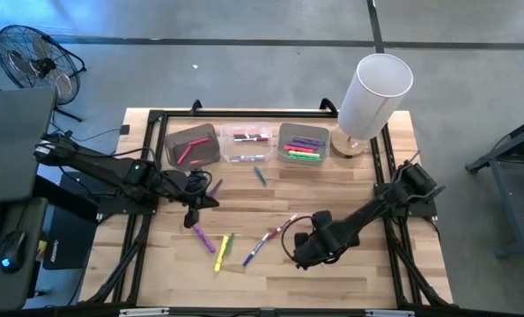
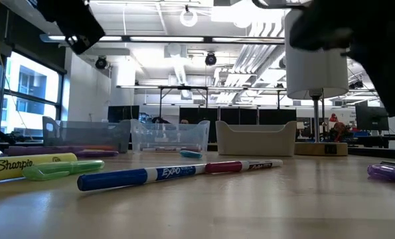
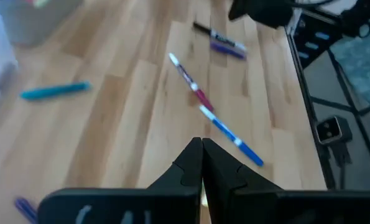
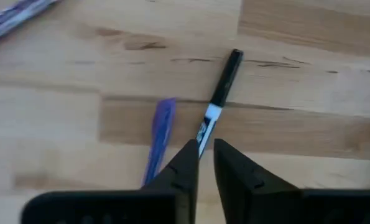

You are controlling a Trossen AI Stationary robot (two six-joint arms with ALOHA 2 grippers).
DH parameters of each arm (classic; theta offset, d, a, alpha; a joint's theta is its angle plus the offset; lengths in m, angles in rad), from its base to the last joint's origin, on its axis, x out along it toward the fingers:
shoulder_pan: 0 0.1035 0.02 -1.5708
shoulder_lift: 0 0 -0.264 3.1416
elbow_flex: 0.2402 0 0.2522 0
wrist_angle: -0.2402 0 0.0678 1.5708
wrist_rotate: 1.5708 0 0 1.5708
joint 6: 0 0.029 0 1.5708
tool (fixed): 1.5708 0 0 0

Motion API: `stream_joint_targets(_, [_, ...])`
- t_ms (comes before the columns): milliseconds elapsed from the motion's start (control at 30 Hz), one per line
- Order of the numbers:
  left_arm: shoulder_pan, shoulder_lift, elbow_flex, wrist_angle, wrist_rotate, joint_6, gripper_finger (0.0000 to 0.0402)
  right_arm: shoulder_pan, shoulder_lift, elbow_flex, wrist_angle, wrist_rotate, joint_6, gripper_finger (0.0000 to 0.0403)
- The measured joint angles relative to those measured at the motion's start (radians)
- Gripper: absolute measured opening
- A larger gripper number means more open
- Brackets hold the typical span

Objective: Pick & Place Markers
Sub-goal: Put the black marker pen into the transparent bin

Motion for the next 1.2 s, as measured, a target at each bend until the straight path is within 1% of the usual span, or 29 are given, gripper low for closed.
stream_joint_targets(100, [0.001,0.0,-0.006,-0.001,0.036,-0.007,0.0,0.0,0.0,-0.048,0.031,-0.015,0.033,0.0064])
stream_joint_targets(300, [0.002,0.0,-0.006,0.0,0.035,0.007,0.0,-0.005,0.0,-0.141,0.093,-0.066,0.06,0.0113])
stream_joint_targets(367, [0.002,0.0,-0.006,-0.001,0.034,0.021,0.0,-0.011,0.0,-0.183,0.146,-0.076,0.063,0.0121])
stream_joint_targets(467, [0.002,0.0,-0.006,0.0,0.034,0.044,0.0,-0.023,0.0,-0.248,0.289,-0.08,0.063,0.0125])
stream_joint_targets(567, [0.003,0.0,-0.006,0.0,0.027,0.085,0.0,-0.031,-0.008,-0.309,0.407,-0.101,0.063,0.0118])
stream_joint_targets(633, [0.003,0.0,-0.006,-0.001,0.023,0.12,0.0,-0.035,-0.01,-0.338,0.44,-0.1,0.062,0.0103])
stream_joint_targets(833, [0.006,-0.016,-0.006,-0.024,0.004,0.232,0.0,-0.052,-0.012,-0.352,0.432,-0.099,0.04,0.0025])
stream_joint_targets(933, [0.057,-0.019,-0.006,-0.057,0.029,0.283,0.0,-0.071,-0.008,-0.333,0.408,-0.076,0.001,0.0022])
stream_joint_targets(1067, [0.18,-0.019,-0.006,-0.119,0.099,0.356,0.0,-0.115,0.0,-0.27,0.337,-0.089,-0.099,0.0026])
stream_joint_targets(1100, [0.215,-0.019,-0.006,-0.126,0.13,0.373,0.0,-0.126,0.003,-0.25,0.314,-0.062,-0.126,0.0024])
stream_joint_targets(1200, [0.301,-0.019,-0.006,-0.124,0.203,0.412,0.0,-0.164,0.004,-0.172,0.256,0.089,-0.186,0.0021])
